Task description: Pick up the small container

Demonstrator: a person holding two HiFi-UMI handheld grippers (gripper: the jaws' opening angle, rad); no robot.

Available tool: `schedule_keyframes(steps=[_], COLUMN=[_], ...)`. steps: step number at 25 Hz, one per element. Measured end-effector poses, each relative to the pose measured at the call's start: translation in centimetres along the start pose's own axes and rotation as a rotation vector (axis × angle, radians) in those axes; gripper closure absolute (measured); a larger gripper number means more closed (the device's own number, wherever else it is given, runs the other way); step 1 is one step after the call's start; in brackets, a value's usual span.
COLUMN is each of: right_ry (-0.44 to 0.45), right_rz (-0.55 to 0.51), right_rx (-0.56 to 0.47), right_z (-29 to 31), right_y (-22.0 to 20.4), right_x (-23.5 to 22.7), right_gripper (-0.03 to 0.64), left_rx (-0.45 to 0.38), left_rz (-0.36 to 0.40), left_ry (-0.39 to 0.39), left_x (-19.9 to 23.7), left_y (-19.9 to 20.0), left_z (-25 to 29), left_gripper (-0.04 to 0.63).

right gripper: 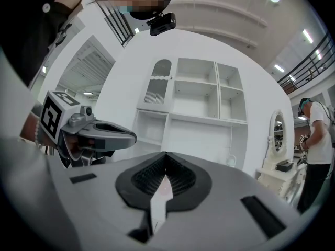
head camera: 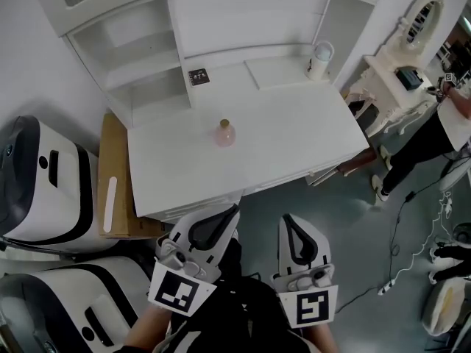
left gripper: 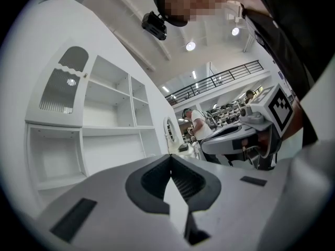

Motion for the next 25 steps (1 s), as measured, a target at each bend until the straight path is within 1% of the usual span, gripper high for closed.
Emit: schedule_keyframes(steps=[8, 14, 20, 25], right_ry=[0.012, 0.02, 0.059, 0.1], right_rz=[-0.02, -0.016, -0.023, -0.016], right_rx=[0.013, 0.028, 0.038, 0.042], right_z=[5.6, 9.6, 13.5, 16.6], right_y=[0.8, 0.9, 1.2, 1.3], right_x=[-3.3, -5.4, -6.5, -6.8], right_gripper=[0.617, 0.617, 0.617, 0.617], left_rx=[0.005, 0.015, 0.033, 0.061], left_rz=[-0.014, -0.024, -0.034, -0.043], left_ry=[0.008, 0.007, 0.029, 0.056], left_x=[3.8, 6.2, 8.8, 10.5], left_y=[-2.3, -4.1, -5.9, -7.2], left_z=[4.9, 8.1, 10.3, 11.0], left_gripper=[0.595, 0.595, 0.595, 0.595])
Point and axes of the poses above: the fingertips, and each gripper's own axes: z forward along the fingers, x to its left, y out of its top, the point moved 8 cm from there along -z, backward along the fingers, and after that the axes turned 15 degrees about z, right-handed, at the moved point
